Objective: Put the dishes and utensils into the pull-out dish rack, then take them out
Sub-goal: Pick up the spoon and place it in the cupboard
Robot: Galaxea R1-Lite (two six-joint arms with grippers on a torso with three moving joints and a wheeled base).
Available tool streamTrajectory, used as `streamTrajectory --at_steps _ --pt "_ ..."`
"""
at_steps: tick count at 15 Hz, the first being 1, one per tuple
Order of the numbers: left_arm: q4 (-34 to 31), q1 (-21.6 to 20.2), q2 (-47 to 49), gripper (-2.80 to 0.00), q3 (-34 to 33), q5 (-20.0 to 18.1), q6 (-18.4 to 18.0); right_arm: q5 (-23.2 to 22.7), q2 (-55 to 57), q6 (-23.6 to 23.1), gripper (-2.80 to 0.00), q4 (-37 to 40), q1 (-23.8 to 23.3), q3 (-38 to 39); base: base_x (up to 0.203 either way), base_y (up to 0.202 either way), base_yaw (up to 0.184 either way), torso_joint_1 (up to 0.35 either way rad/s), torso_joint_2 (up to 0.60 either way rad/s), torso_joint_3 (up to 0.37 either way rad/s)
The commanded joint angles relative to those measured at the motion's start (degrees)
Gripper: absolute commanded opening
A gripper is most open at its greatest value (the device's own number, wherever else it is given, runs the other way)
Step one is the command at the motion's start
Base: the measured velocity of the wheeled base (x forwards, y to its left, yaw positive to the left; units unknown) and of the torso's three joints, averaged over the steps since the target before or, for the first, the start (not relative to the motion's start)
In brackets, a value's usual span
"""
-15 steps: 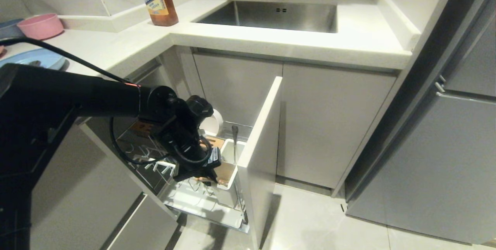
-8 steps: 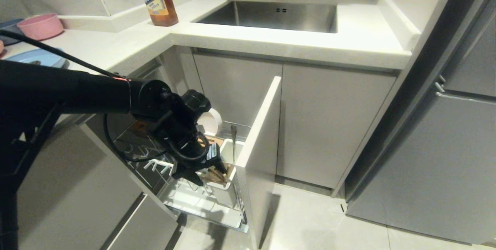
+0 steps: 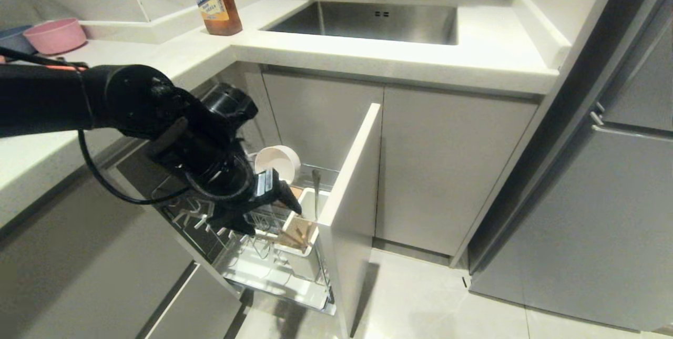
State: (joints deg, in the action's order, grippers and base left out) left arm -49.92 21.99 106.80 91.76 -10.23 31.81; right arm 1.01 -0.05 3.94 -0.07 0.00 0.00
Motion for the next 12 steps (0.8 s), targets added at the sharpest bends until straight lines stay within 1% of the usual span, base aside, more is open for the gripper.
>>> streamTrajectory --at_steps 1,2,3,5,9,10,12 --pt "-0.28 0.36 -5.46 0.00 -0.31 -0.02 0.17 0.02 0.05 0.02 -2.80 -0.01 0.00 0.00 0.000 0.000 0.000 0.000 0.00 0.000" --pt "-0.85 0.89 -7.76 -1.57 -0.56 0.16 0.00 0.04 0.05 0.02 -2.80 -0.01 0.00 0.00 0.000 0.000 0.000 0.000 0.00 0.000" --pt "-2.12 1.59 -9.94 -2.80 -0.64 0.30 -0.45 -0.04 0.05 0.02 -2.80 -0.01 0.00 0.00 0.000 0.000 0.000 0.000 0.00 0.000" --pt "-3.56 2.70 -13.90 -2.80 -0.70 1.14 -2.49 -0.05 0.05 0.02 -2.80 -0.01 0.00 0.00 0.000 0.000 0.000 0.000 0.00 0.000" --pt "-3.78 4.47 -22.53 -2.80 -0.62 4.07 -3.16 0.04 0.05 0.02 -2.80 -0.01 0.00 0.00 0.000 0.000 0.000 0.000 0.00 0.000" --pt "-3.74 4.83 -24.70 -2.80 -0.47 5.62 -3.21 0.03 0.05 0.02 -2.80 -0.01 0.00 0.00 0.000 0.000 0.000 0.000 0.00 0.000" --pt "-3.40 5.22 -28.94 -2.80 -0.05 11.26 -4.08 0.04 0.05 0.02 -2.80 -0.01 0.00 0.00 0.000 0.000 0.000 0.000 0.00 0.000"
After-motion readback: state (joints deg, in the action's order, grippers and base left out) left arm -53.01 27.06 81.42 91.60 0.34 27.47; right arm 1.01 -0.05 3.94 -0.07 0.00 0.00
